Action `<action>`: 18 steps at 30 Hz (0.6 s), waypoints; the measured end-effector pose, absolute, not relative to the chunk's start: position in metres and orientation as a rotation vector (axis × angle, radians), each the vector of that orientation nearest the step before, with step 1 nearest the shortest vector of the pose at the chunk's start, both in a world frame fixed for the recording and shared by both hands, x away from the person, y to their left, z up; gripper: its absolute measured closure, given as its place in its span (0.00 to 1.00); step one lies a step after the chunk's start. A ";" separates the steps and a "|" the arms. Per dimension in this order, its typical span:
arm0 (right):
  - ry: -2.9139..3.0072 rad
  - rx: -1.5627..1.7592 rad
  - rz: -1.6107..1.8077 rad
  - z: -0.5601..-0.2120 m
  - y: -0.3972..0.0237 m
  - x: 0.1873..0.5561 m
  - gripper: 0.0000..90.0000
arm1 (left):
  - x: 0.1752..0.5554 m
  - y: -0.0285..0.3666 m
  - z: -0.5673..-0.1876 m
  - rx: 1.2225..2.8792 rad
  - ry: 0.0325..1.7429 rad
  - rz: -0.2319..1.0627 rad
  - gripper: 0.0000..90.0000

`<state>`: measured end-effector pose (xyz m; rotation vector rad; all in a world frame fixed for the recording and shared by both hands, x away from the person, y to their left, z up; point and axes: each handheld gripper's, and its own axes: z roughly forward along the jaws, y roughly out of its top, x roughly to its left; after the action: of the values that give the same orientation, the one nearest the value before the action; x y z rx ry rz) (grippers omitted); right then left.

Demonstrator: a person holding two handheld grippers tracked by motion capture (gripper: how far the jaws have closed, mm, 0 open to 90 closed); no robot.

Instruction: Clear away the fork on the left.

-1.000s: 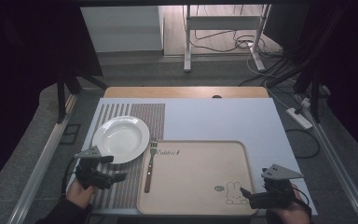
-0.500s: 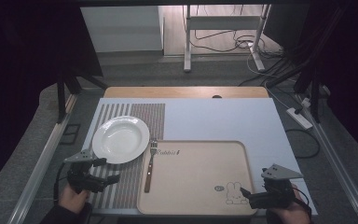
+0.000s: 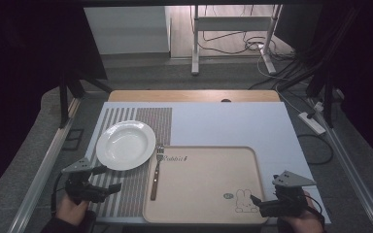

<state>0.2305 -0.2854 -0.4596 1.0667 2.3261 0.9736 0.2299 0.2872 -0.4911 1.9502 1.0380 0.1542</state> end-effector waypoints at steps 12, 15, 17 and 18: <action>2.321 1.064 0.979 -0.459 -0.286 0.230 0.00 | 0.222 0.291 -0.489 1.936 1.043 0.189 0.00; 2.319 1.064 0.981 -0.459 -0.286 0.230 0.00 | 0.219 0.290 -0.489 1.941 1.046 0.208 0.00; 2.318 1.063 0.981 -0.459 -0.286 0.230 0.00 | 0.218 0.291 -0.489 1.943 1.046 0.217 0.00; 2.317 1.063 0.981 -0.459 -0.286 0.230 0.00 | 0.217 0.291 -0.488 1.942 1.049 0.220 0.00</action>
<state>0.2298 -0.2857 -0.4591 1.0630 2.3172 0.9808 0.2170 0.2908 -0.4884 1.9422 1.0489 0.2202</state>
